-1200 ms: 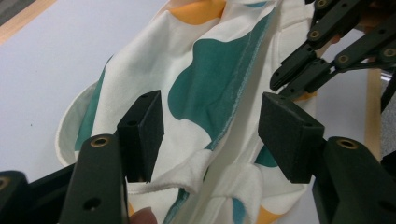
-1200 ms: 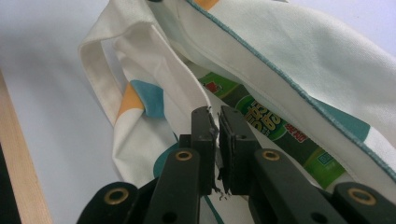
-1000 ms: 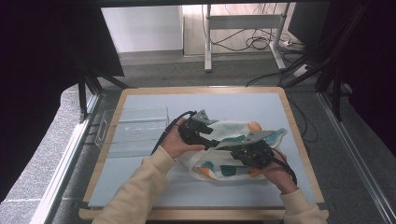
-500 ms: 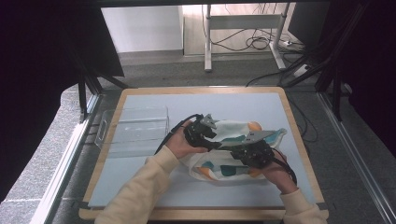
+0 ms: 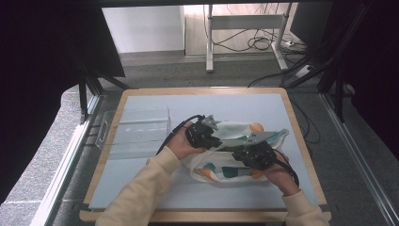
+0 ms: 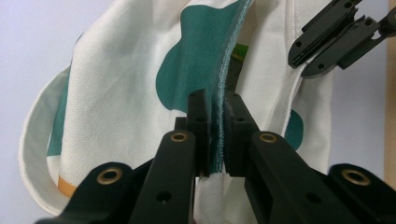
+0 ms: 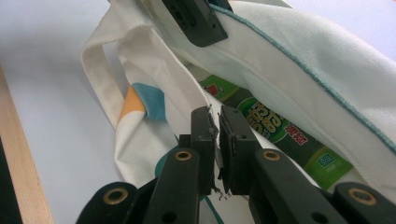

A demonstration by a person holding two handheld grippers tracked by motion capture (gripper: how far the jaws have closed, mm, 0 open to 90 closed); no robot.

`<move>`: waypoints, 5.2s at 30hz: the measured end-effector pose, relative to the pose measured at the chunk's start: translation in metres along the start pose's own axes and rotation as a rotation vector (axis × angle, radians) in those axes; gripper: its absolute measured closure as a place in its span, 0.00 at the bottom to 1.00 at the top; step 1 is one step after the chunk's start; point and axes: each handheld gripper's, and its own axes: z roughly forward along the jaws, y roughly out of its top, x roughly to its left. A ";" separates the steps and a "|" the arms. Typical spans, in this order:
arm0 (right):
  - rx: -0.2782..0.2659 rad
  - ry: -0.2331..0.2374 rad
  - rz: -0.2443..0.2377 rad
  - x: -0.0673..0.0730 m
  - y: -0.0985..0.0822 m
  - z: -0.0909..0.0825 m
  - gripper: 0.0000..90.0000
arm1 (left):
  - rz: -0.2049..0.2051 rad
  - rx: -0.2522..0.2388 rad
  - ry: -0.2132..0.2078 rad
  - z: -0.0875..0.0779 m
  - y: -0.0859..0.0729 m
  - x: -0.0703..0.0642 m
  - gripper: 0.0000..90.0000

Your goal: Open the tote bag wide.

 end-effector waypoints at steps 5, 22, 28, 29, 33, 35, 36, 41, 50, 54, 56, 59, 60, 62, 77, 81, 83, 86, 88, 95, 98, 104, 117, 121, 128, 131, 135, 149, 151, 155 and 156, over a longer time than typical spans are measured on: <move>-0.001 0.001 -0.002 0.000 0.000 0.000 0.93 | 0.004 -0.005 0.001 -0.001 0.000 0.001 0.95; -0.007 0.001 0.000 0.000 0.000 -0.002 0.93 | 0.001 -0.009 0.043 -0.008 0.007 0.007 0.96; -0.009 0.003 0.004 0.000 0.000 -0.002 0.93 | -0.014 -0.022 0.081 -0.012 0.011 0.015 0.96; -0.009 0.003 0.004 0.000 -0.001 -0.003 0.93 | -0.020 -0.028 0.087 -0.012 0.011 0.017 0.96; -0.011 0.007 0.008 0.000 -0.001 -0.003 0.93 | -0.026 -0.032 0.105 -0.013 0.013 0.020 0.96; -0.010 0.009 0.009 0.000 -0.001 -0.004 0.93 | -0.033 -0.035 0.112 -0.013 0.014 0.022 0.96; -0.010 0.009 0.008 0.000 -0.001 -0.004 0.93 | -0.031 -0.032 0.116 -0.013 0.014 0.023 0.96; -0.008 0.011 0.001 0.000 -0.002 -0.004 0.93 | -0.041 -0.033 0.134 -0.014 0.015 0.027 0.96; 0.001 0.017 0.003 0.001 -0.004 -0.002 0.93 | -0.058 -0.026 0.159 -0.013 0.014 0.038 0.96; 0.006 0.021 0.007 0.002 -0.006 -0.002 0.94 | -0.073 -0.024 0.174 -0.011 0.015 0.042 0.96; 0.009 0.022 0.006 0.002 -0.007 -0.001 0.94 | -0.080 -0.025 0.179 -0.010 0.016 0.043 0.96; 0.011 0.025 0.008 0.002 -0.009 -0.001 0.94 | -0.085 -0.023 0.186 -0.009 0.017 0.046 0.96; 0.015 0.027 0.009 0.003 -0.010 0.000 0.94 | -0.089 -0.022 0.191 -0.009 0.017 0.047 0.96; 0.017 0.028 0.009 0.003 -0.010 0.000 0.94 | -0.096 -0.022 0.196 -0.008 0.017 0.049 0.96; 0.047 0.046 0.000 0.006 -0.016 0.003 0.95 | -0.133 -0.040 0.232 -0.002 0.019 0.064 0.96; 0.056 0.049 -0.003 0.008 -0.017 0.004 0.95 | -0.148 -0.041 0.241 -0.001 0.019 0.068 0.96; 0.065 0.058 -0.009 0.010 -0.018 0.005 0.96 | -0.164 -0.047 0.244 0.000 0.018 0.069 0.96; 0.071 0.064 -0.012 0.011 -0.020 0.006 0.96 | -0.172 -0.046 0.249 0.001 0.018 0.073 0.96; 0.075 0.069 -0.013 0.012 -0.021 0.006 0.96 | -0.176 -0.045 0.251 0.001 0.019 0.074 0.96; 0.098 0.086 -0.015 0.015 -0.030 0.009 0.96 | -0.194 -0.046 0.265 0.003 0.022 0.079 0.96; 0.115 0.091 -0.023 0.018 -0.034 0.010 0.96 | -0.203 -0.044 0.269 0.004 0.022 0.082 0.96; 0.131 0.100 -0.023 0.021 -0.042 0.013 0.96 | -0.220 -0.040 0.275 0.007 0.022 0.089 0.96; 0.159 0.117 -0.026 0.023 -0.051 0.021 0.96 | -0.253 -0.044 0.280 0.012 0.021 0.096 0.95; 0.157 0.116 -0.023 0.023 -0.050 0.021 0.96 | -0.241 -0.036 0.271 0.010 0.021 0.096 0.95; 0.152 0.116 -0.020 0.023 -0.050 0.020 0.96 | -0.240 -0.045 0.267 0.009 0.022 0.092 0.95; 0.145 0.114 -0.021 0.022 -0.050 0.020 0.96 | -0.230 -0.041 0.264 0.007 0.022 0.091 0.94; 0.136 0.107 -0.022 0.022 -0.050 0.019 0.93 | -0.218 -0.049 0.255 0.003 0.022 0.087 0.91; 0.070 0.075 -0.002 0.021 -0.042 0.012 0.65 | -0.133 -0.149 0.221 -0.043 0.019 0.048 0.49; 0.046 0.067 0.007 0.020 -0.040 0.009 0.61 | -0.128 -0.166 0.216 -0.049 0.018 0.042 0.45; 0.002 0.058 0.028 0.019 -0.037 0.002 0.53 | -0.109 -0.190 0.220 -0.063 0.012 0.027 0.40; -0.008 0.056 0.026 0.019 -0.037 0.001 0.51 | -0.104 -0.199 0.222 -0.066 0.010 0.024 0.40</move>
